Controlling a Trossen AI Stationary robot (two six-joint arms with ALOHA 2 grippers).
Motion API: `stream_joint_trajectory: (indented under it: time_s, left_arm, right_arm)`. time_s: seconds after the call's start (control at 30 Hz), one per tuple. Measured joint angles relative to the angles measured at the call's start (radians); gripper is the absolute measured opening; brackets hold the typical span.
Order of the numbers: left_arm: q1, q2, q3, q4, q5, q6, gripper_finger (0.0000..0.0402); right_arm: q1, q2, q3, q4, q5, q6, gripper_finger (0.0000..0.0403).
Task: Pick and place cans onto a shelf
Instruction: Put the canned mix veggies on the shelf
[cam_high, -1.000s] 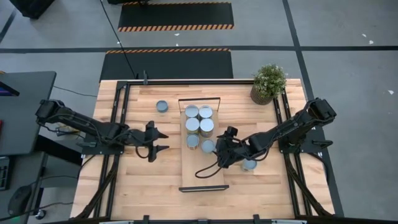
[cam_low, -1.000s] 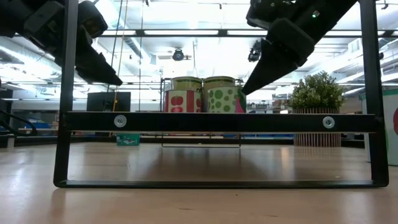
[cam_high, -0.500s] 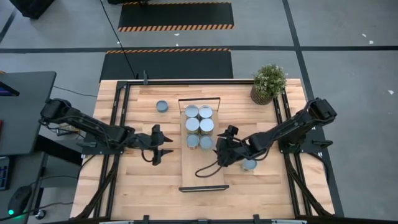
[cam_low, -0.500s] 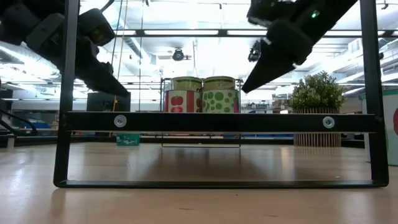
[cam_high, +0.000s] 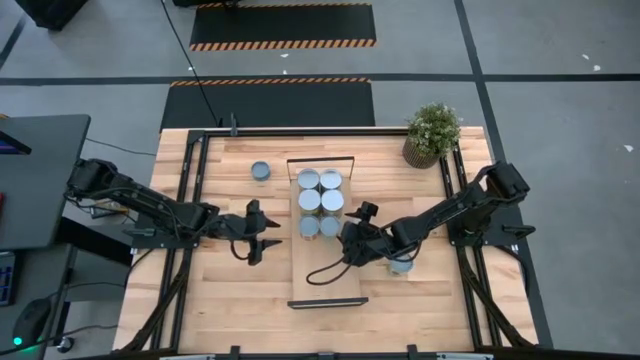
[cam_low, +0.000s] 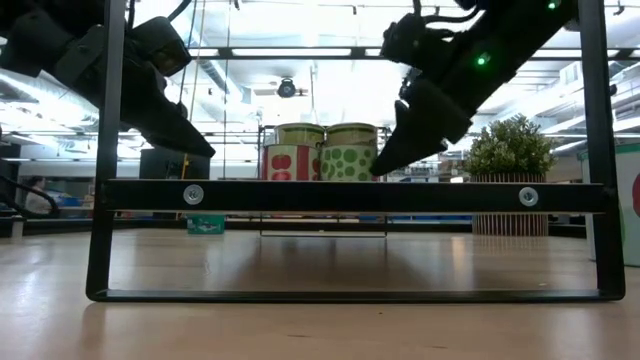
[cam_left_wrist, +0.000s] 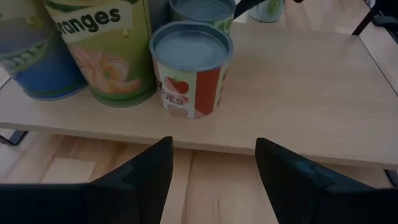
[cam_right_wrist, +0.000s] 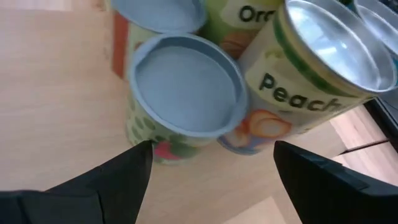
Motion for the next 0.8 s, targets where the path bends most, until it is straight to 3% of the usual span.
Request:
stream_joint_trajectory:
  time_s: [0.43,0.8]
  left_arm:
    - [0.0,0.0,0.002,0.007,-0.002,0.007,0.0233]
    - [0.0,0.0,0.002,0.011,-0.002,0.005,0.0233]
  right_arm:
    - [0.071,-0.108,0.0,-0.114,-0.066,0.048,0.0343]
    - [0.099,-0.171,0.0,-0.41,-0.4,0.243,0.0343]
